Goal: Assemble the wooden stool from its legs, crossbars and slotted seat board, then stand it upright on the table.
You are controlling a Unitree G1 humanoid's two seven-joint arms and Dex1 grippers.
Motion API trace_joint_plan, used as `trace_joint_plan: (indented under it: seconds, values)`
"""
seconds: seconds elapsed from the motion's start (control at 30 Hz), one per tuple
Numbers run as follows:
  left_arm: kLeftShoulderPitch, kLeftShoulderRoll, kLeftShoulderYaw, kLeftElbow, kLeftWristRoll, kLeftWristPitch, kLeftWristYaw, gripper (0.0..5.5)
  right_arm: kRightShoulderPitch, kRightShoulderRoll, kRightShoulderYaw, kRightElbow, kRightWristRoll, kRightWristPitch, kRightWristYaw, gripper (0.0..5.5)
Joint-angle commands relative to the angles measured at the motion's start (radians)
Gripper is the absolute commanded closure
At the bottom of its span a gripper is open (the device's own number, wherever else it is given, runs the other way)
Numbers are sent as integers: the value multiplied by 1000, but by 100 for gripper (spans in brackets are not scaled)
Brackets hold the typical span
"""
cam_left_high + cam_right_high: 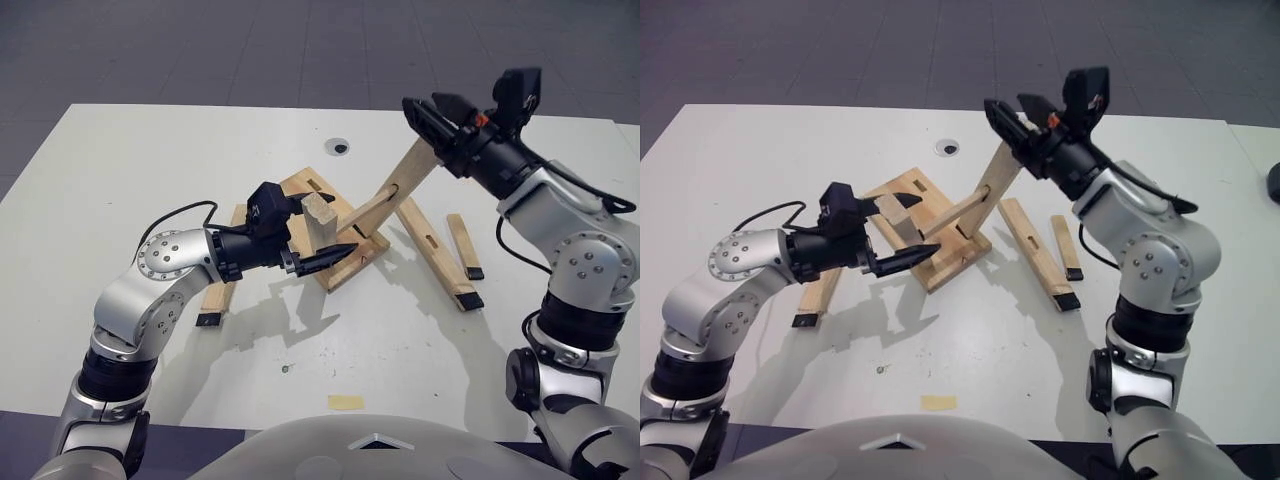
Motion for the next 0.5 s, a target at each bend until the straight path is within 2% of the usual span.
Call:
trace_joint_plan:
  seconds: [0.03, 0.1, 0.2, 0.27, 0.33, 0.43, 0.5]
  values:
    - [-34, 12, 41, -46, -37, 33, 8, 41, -144, 20, -93, 37, 99, -2, -62, 152]
    - [-51, 12, 71, -68, -67, 46, 17, 10, -255, 12, -150, 85, 137, -41, -93, 118]
    - [-75, 15, 115, -90, -102, 64, 43, 10, -387, 21, -219, 166, 180, -115, -136, 76]
    - [-95, 11, 121, -80, -112, 70, 48, 10, -388, 50, -239, 190, 191, -151, -170, 41]
    - [-101, 7, 116, -69, -113, 73, 52, 10, -277, 93, -186, 203, 165, -147, -153, 12]
    - [-103, -2, 96, -61, -106, 72, 59, 10, -18, 55, 43, 212, 20, -88, -54, 12]
    - [-111, -9, 94, -50, -102, 72, 69, 10, 66, 31, 123, 181, -16, -57, -11, 12]
